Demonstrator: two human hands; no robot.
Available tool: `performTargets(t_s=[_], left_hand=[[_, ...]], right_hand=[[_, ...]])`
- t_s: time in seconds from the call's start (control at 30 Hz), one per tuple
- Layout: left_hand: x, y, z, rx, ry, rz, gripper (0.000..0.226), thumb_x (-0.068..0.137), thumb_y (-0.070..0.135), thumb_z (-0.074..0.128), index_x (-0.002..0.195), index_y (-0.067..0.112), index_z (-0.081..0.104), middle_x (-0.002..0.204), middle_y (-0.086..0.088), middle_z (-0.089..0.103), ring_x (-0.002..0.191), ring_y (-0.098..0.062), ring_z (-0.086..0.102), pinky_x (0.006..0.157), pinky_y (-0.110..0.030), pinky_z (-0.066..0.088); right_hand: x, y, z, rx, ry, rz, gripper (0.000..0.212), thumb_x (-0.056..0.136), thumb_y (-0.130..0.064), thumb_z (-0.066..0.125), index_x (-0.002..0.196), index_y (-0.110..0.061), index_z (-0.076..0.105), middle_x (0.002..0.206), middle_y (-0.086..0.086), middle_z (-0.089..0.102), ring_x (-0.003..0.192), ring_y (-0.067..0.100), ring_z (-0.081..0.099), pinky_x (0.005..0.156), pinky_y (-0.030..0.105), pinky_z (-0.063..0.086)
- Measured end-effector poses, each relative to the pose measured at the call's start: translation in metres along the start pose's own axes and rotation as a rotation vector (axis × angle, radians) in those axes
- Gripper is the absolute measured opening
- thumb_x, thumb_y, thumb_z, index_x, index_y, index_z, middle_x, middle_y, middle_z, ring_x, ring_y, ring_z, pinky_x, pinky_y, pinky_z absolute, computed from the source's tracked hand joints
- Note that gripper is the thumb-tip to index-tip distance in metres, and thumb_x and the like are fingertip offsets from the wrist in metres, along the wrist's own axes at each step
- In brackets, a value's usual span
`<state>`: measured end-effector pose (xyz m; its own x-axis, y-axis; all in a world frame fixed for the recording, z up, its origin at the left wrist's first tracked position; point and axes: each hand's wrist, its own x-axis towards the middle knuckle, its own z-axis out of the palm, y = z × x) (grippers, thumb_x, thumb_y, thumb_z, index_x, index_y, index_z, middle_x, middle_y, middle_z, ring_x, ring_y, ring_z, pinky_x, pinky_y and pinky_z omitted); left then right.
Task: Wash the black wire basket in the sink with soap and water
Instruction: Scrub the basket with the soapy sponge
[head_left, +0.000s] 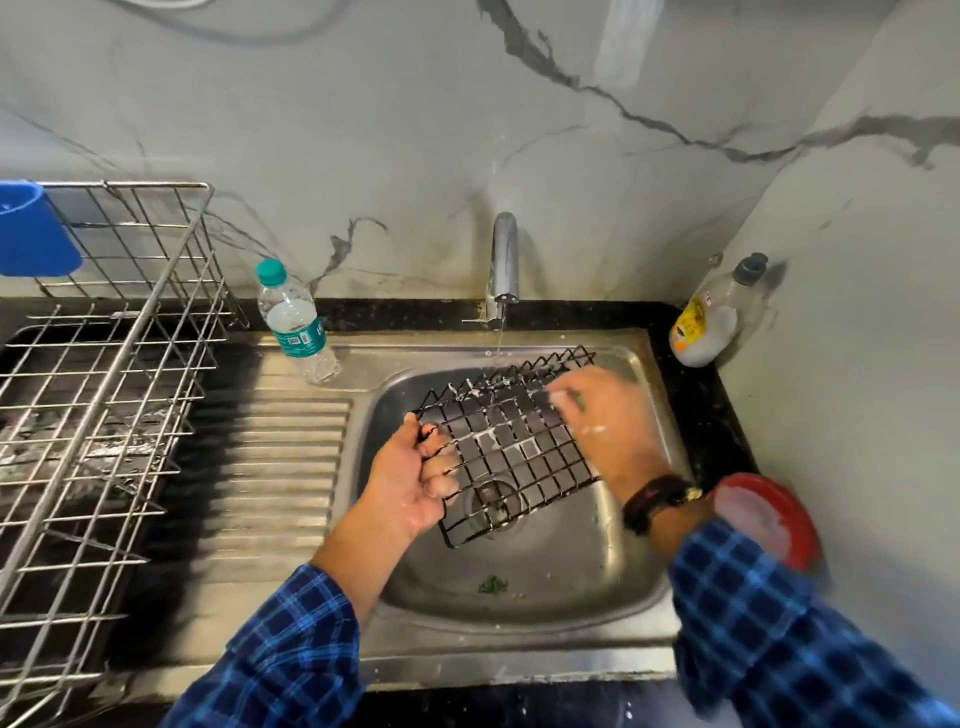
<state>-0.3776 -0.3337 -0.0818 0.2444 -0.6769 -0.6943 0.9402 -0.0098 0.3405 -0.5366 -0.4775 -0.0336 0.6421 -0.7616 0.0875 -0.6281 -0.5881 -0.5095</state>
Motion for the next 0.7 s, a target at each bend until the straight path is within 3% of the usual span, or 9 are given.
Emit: performTargets(t_s=[0.13,0.2,0.3,0.37,0.47,0.53,0.67,0.7], left_hand=[[0.009,0.0,0.011,-0.082,0.037,0.064,0.056,0.105,0.05,0.032,0.059,0.02,0.04,0.04,0.009,0.03,0.026,-0.005,0.021,0.028,-0.017,0.013],[0.011,0.004,0.011,-0.118,0.033,0.076,0.056,0.105,0.052,0.031,0.059,0.02,0.037,0.04,0.008,0.028,0.026,-0.005,0.021,0.026,-0.016,0.013],[0.007,0.009,0.008,-0.163,0.044,0.075,0.062,0.105,0.05,0.032,0.051,0.019,0.04,0.041,0.008,0.026,0.027,-0.004,0.02,0.03,-0.014,0.006],[0.002,0.011,0.007,-0.187,0.046,0.055,0.066,0.104,0.05,0.033,0.047,0.018,0.041,0.043,0.007,0.025,0.028,-0.004,0.019,0.033,-0.014,0.005],[0.001,0.011,0.007,-0.187,0.077,0.054,0.057,0.105,0.048,0.033,0.056,0.019,0.038,0.046,0.007,0.027,0.03,-0.005,0.02,0.028,-0.014,0.008],[0.002,0.01,0.01,-0.198,0.102,0.071,0.054,0.106,0.045,0.034,0.059,0.019,0.039,0.047,0.007,0.029,0.03,-0.005,0.021,0.025,-0.014,0.011],[0.006,0.013,0.013,-0.16,0.098,0.108,0.056,0.107,0.045,0.032,0.058,0.019,0.039,0.044,0.006,0.03,0.029,-0.005,0.02,0.024,-0.014,0.01],[0.007,0.015,0.012,-0.165,0.084,0.097,0.058,0.106,0.046,0.032,0.056,0.019,0.039,0.044,0.006,0.029,0.029,-0.005,0.02,0.023,-0.015,0.011]], right_hand=[[-0.057,-0.063,0.03,0.093,-0.136,-0.454,0.016,0.089,-0.01,0.069,0.101,-0.019,0.075,0.105,-0.003,0.071,0.095,0.013,0.064,0.086,0.027,0.054],[-0.067,-0.048,0.03,0.142,-0.177,-0.553,0.021,0.087,-0.007,0.071,0.104,-0.02,0.073,0.109,-0.005,0.07,0.1,0.011,0.061,0.09,0.022,0.049],[-0.059,-0.001,0.014,0.076,-0.043,-0.441,0.02,0.091,-0.01,0.07,0.108,-0.021,0.071,0.112,-0.004,0.07,0.105,0.01,0.063,0.097,0.024,0.048],[-0.04,0.028,0.002,0.055,0.044,-0.276,0.012,0.095,-0.017,0.066,0.104,-0.019,0.073,0.105,-0.005,0.071,0.099,0.01,0.066,0.092,0.021,0.05],[-0.023,0.035,0.001,0.059,0.115,-0.142,0.009,0.095,-0.012,0.066,0.1,-0.014,0.074,0.098,-0.001,0.07,0.09,0.015,0.067,0.083,0.02,0.049],[-0.032,0.009,0.007,0.086,0.095,-0.162,0.011,0.095,-0.015,0.067,0.104,-0.017,0.074,0.103,-0.004,0.071,0.094,0.007,0.064,0.086,0.021,0.051],[-0.055,-0.029,0.024,0.079,-0.077,-0.479,0.017,0.092,-0.015,0.071,0.107,-0.023,0.071,0.106,-0.008,0.071,0.1,0.003,0.062,0.093,0.018,0.048],[-0.048,-0.02,0.02,0.089,-0.063,-0.454,0.015,0.094,-0.016,0.068,0.105,-0.024,0.071,0.106,-0.008,0.07,0.099,0.003,0.061,0.092,0.016,0.048]])
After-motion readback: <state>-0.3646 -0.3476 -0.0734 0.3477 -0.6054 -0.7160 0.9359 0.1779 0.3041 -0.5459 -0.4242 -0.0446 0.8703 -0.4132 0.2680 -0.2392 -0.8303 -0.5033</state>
